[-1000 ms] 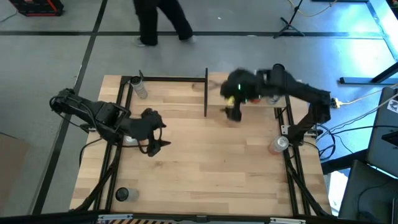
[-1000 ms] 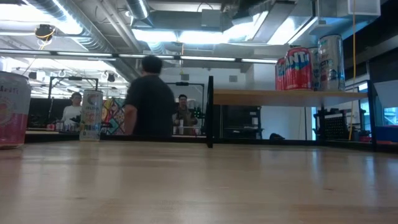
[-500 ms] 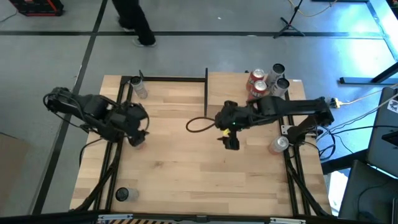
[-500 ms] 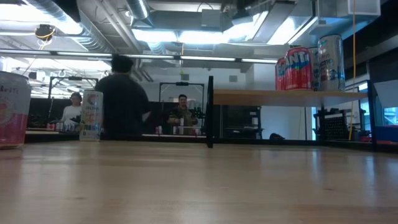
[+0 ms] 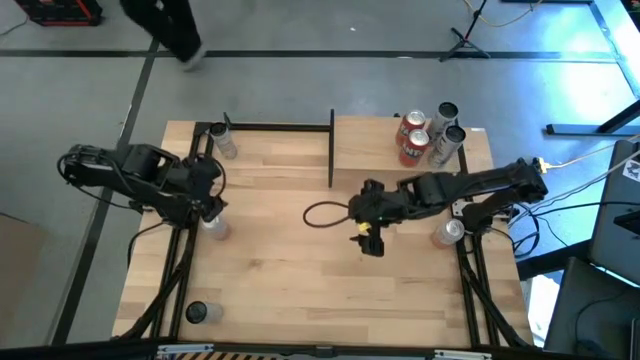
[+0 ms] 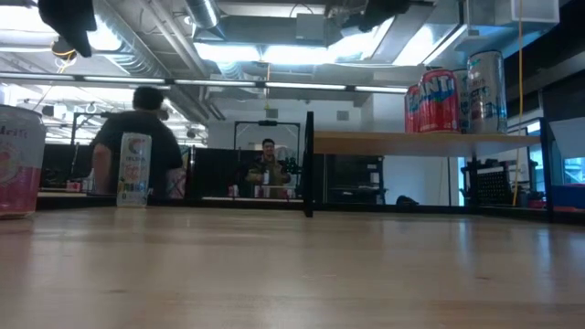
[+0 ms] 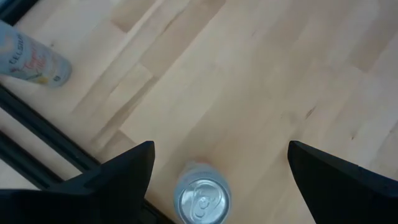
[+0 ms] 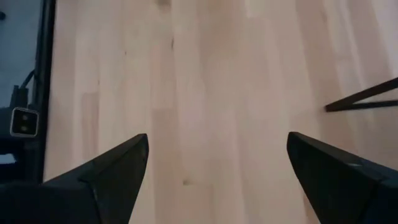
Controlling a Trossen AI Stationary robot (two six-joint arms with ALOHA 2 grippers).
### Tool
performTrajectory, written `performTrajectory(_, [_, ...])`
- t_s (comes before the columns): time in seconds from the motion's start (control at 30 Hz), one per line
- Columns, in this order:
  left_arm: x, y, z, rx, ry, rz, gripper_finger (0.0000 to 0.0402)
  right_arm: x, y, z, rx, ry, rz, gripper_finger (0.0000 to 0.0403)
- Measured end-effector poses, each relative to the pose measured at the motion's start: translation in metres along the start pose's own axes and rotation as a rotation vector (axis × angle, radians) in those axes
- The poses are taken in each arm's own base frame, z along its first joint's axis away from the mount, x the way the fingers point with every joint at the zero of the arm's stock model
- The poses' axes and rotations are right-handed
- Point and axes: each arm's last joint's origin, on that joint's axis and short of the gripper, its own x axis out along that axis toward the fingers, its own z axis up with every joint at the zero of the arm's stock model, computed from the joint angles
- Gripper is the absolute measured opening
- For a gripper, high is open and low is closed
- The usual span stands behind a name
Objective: Place canned beverage on shelf
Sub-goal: Put the left white pink soda can on the shelf
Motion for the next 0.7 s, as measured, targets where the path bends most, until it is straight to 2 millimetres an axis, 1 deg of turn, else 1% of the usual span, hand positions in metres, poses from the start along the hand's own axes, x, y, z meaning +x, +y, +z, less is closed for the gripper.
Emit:
performTrajectory(0.13, [0.006, -0.002, 0.000, 0.006, 0.005, 0.028, 0.0357, 0.011, 0.011, -0.007, 0.016, -0.004, 0.022, 0.0369])
performTrajectory(0.27, [0.014, -0.003, 0.001, -0.016, 0.040, 0.074, 0.0357, 0.017, 0.021, -0.012, 0.034, -0.012, 0.046, 0.0369])
performTrajectory(0.4, [0.020, 0.005, 0.003, -0.085, 0.129, 0.173, 0.0357, 0.020, 0.029, -0.016, 0.046, -0.021, 0.053, 0.0369])
performTrajectory(0.53, [0.024, 0.012, 0.011, -0.177, 0.164, 0.170, 0.0357, 0.019, 0.032, -0.017, 0.046, -0.033, 0.038, 0.0369])
performTrajectory(0.7, [0.031, 0.020, 0.013, -0.209, 0.232, 0.160, 0.0357, 0.019, 0.031, -0.017, 0.048, -0.035, 0.032, 0.0369])
